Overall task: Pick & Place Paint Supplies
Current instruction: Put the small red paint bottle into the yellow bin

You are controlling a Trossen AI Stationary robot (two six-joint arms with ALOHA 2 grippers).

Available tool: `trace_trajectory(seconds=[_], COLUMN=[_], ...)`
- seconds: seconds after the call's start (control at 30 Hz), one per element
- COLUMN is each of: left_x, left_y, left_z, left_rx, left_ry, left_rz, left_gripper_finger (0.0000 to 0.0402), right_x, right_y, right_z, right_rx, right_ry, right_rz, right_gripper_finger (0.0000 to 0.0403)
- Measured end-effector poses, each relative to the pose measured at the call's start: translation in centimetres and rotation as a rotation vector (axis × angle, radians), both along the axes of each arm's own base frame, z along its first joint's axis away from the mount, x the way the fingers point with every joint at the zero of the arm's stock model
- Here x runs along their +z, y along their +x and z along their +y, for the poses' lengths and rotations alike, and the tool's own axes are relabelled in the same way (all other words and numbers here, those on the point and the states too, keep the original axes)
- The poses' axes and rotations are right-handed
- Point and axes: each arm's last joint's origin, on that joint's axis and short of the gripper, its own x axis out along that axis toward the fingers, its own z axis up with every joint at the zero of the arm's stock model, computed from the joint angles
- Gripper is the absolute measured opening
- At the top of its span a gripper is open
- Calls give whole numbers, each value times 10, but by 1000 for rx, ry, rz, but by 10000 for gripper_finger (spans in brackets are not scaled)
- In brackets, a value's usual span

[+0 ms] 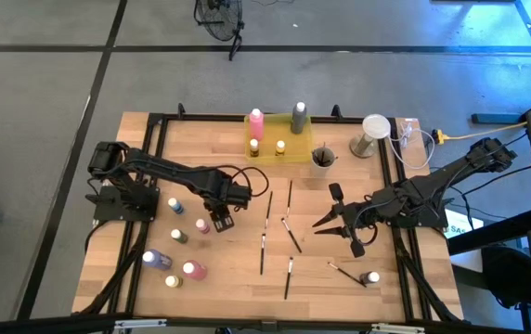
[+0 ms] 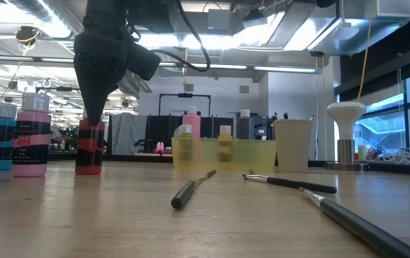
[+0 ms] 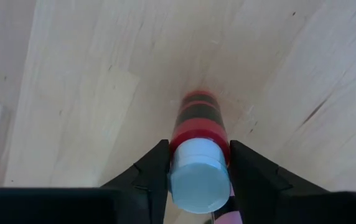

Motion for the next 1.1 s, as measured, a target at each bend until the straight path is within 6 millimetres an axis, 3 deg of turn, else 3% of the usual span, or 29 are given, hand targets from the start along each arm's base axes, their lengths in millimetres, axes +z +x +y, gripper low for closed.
trace_trajectory(seconds=[0.27,0.47,0.67,0.87,1.1], left_x=[2,18,51,99,138], left_y=[0,4,7,18,18], left_z=[0,-1,1,10,53], left_rx=[-22,-24,-40,-68,-6], left_ry=[-1,0,50,62,144], left_rz=[4,1,-1,-137,-219], left_gripper_finger=[133,133,133,133,133], right_x=[0,0,0,0,-1], right_y=[0,0,0,0,-1], right_z=[0,0,0,0,1], right_rx=[0,1,2,8,39], right_ry=[0,0,1,6,12], right_rz=[0,-1,0,2,15], right_gripper_finger=[78,78,78,78,78])
